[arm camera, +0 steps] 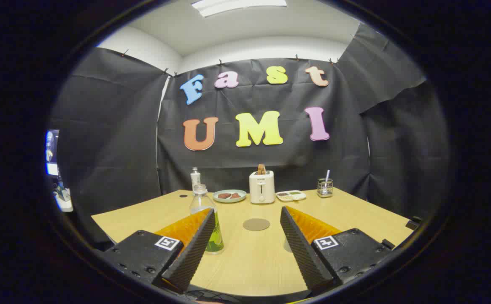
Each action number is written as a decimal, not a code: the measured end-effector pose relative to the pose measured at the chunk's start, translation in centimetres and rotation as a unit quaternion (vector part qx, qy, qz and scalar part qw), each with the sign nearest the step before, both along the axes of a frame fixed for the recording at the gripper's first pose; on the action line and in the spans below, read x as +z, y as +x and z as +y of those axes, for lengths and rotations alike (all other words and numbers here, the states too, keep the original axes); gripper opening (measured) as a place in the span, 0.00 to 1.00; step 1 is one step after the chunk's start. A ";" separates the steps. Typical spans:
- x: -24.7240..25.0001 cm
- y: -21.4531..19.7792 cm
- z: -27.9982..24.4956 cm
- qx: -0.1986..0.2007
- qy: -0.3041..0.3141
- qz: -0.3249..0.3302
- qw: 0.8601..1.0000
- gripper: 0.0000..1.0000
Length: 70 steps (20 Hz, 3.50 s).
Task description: Take the bottle from table, then pour the juice into the cup, finally place the bottle on the coaster
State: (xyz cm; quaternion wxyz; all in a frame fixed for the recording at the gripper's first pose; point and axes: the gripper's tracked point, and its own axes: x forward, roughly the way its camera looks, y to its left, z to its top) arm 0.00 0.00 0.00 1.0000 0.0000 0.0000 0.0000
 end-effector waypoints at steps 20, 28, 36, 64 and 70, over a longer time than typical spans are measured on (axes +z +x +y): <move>-0.8 0.8 2.0 -0.005 -0.015 0.013 1.000 1.00; -1.6 1.2 2.9 -0.005 -0.011 0.020 1.000 1.00; -2.9 1.6 5.0 -0.004 -0.018 0.029 0.999 1.00; -11.9 12.8 10.0 0.018 -0.012 0.188 0.982 1.00; -12.0 13.5 10.1 0.023 -0.002 0.195 0.981 0.91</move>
